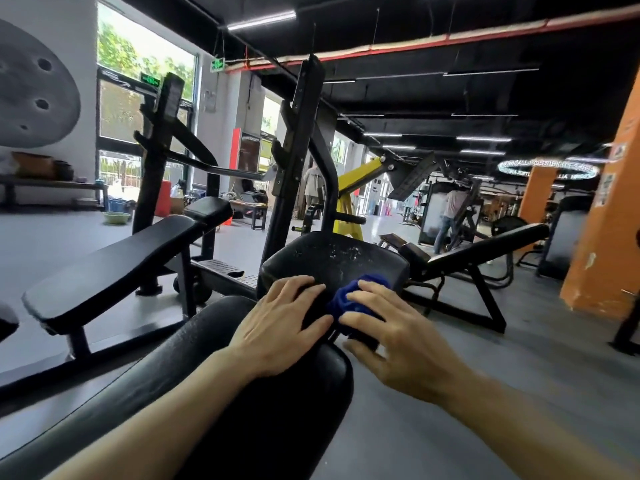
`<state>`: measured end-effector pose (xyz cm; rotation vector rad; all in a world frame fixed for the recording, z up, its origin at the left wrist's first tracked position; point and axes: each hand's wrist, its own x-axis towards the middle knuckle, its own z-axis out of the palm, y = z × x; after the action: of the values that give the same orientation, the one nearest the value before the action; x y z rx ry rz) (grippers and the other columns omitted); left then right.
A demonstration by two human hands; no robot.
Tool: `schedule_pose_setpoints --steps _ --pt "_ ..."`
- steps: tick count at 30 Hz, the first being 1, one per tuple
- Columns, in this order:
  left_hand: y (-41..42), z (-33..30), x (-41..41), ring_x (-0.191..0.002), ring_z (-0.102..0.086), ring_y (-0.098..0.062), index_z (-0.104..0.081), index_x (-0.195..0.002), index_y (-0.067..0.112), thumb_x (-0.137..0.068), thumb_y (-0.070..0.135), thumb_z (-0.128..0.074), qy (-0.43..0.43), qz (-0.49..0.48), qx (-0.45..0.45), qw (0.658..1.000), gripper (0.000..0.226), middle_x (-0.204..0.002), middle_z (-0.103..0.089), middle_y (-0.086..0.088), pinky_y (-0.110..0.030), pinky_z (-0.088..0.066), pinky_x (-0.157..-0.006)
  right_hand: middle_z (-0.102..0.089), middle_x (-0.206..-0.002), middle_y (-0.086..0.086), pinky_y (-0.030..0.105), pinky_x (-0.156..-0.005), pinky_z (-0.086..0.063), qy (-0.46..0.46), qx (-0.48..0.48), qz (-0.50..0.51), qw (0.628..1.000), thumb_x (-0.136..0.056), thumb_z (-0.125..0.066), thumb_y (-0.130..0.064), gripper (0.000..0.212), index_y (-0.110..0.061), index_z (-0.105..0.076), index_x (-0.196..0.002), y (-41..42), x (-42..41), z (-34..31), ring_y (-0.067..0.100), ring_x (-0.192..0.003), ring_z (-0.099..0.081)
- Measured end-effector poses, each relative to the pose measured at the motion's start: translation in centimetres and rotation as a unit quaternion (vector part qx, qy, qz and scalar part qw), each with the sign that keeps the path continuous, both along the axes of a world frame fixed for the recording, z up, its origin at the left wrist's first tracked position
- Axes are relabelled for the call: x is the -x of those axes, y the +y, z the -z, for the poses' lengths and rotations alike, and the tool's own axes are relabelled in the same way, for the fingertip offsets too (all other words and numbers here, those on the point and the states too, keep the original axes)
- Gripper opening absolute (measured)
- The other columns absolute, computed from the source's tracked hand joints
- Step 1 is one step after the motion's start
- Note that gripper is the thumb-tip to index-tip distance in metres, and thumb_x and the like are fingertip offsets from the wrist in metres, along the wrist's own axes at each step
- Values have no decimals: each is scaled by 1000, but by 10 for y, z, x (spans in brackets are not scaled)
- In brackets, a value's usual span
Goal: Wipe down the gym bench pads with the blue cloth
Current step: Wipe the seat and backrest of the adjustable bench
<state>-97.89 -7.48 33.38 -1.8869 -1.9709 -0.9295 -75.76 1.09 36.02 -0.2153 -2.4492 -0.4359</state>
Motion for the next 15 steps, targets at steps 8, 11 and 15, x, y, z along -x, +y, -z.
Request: schedule_pose_setpoints --steps 8,11,15 --pt "-4 1 0 -148 -14 -2 -30 -157 34 -97 66 -38 -10 2 4 1000 67 -155 -22 21 -30 -31 -116 -69 -104 -6 33 -96 -48 95 108 118 983 -93 -70 -23 9 -23 -73 -102 81 10 -62 18 -104 -64" --pt "-8 -6 9 -145 -20 -2 -30 -157 36 -97 67 -38 12 22 22 999 67 -153 -25 23 -29 -35 -113 -71 -105 -4 23 -96 -44 89 109 136 981 -91 -72 -22 12 -21 -74 -102 62 20 -57 18 -106 -65" --pt "-8 -5 34 -145 -24 -3 -31 -155 44 -96 70 -29 63 28 22 997 65 -154 -29 22 -29 -29 -120 -68 -121 -7 13 -106 -35 19 73 57 996 -89 -75 -28 14 -23 -74 -102 4 24 -19 8 -126 -55"
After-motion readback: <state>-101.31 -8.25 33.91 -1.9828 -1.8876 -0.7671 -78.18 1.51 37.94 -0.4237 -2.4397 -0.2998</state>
